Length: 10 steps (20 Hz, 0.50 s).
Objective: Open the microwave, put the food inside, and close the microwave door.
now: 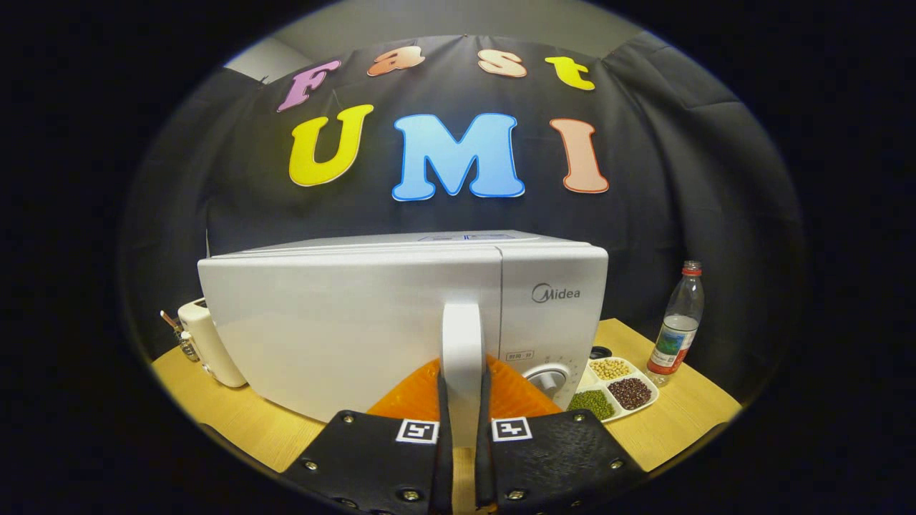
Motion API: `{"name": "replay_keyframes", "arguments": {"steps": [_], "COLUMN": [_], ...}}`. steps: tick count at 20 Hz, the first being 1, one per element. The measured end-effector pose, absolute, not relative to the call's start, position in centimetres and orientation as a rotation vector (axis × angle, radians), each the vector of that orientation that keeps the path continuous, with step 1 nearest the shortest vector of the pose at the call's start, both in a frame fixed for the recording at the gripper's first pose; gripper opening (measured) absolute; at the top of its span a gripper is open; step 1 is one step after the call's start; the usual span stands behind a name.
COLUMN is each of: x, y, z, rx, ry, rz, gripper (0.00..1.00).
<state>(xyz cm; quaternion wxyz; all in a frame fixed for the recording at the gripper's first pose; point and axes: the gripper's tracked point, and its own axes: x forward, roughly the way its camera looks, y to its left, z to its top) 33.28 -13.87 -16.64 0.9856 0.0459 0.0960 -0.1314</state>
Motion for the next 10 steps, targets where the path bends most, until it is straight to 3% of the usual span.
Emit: {"name": "replay_keyframes", "arguments": {"steps": [10], "x": [32.74], "y": [-13.75], "z": [-16.81], "rx": [0.136], "ry": [0.193], "rz": [-0.288], "gripper": [0.13]}}
